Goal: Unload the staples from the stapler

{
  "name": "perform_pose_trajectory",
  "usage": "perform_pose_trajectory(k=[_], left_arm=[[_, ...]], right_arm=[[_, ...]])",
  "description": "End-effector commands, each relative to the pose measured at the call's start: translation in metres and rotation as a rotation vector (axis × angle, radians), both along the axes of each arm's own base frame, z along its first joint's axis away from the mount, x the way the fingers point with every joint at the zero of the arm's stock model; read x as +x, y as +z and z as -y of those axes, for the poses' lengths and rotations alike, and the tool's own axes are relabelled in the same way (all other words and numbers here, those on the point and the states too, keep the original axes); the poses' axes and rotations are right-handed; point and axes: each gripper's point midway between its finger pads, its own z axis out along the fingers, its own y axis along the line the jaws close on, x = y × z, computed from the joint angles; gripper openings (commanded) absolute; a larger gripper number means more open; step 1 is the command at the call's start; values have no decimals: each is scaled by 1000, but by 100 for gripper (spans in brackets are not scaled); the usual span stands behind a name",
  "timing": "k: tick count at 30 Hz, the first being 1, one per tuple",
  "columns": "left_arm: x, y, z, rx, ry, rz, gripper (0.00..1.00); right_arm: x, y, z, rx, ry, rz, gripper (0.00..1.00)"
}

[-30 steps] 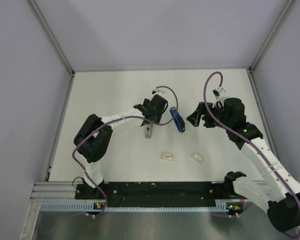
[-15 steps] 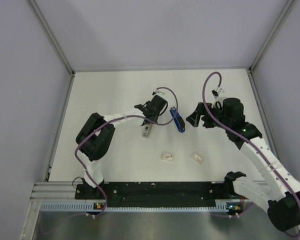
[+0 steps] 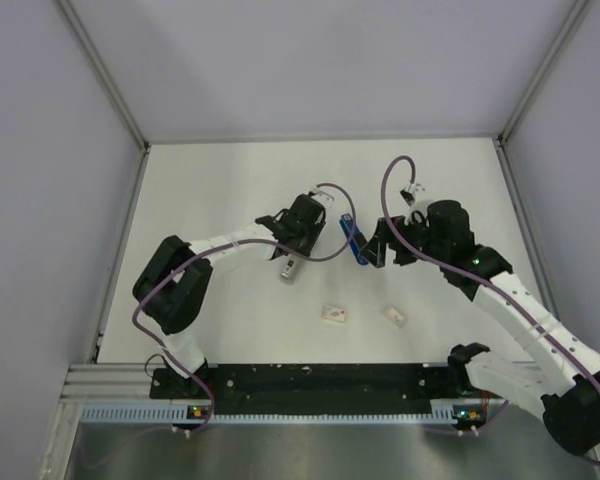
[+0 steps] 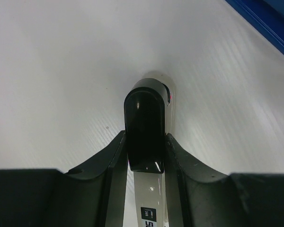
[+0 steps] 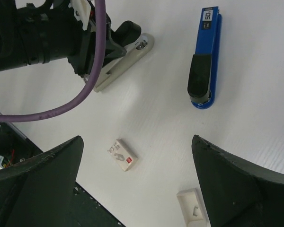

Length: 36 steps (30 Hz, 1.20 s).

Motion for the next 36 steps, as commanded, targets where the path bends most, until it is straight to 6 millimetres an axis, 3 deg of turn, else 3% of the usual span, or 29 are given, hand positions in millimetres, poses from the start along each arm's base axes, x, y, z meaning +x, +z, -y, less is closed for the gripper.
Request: perform_pose_trajectory(k=[1, 4, 6, 10, 14, 20, 27, 32, 36], left_arm=[[-16, 42, 24, -134, -209, 45, 0], [-36, 42, 32, -184, -321, 18, 0], [-44, 53, 36, -234, -364, 32, 0], [-67, 87, 51, -363, -484, 44, 0], [-104, 125, 72, -517, -673, -12, 0], [-153, 165, 89, -727, -877, -121, 0], [-178, 197, 84, -821, -968, -108, 0], [-187, 204, 83, -849, -986, -137, 0], [-194, 205, 81, -866, -1005, -150, 0]], right_arm=[[-5, -4, -13, -45, 85, 22, 96], [-12, -1, -17, -52, 123, 36, 95], [-18, 8, -21, -41, 155, 72, 94], [-32, 30, -29, 0, 233, 116, 89], [-52, 51, -40, 49, 350, 141, 84], [-66, 60, -42, 51, 430, 204, 81], [-78, 70, -46, 86, 497, 233, 75], [-90, 68, -52, 116, 557, 234, 70], [-95, 70, -56, 141, 596, 242, 60]])
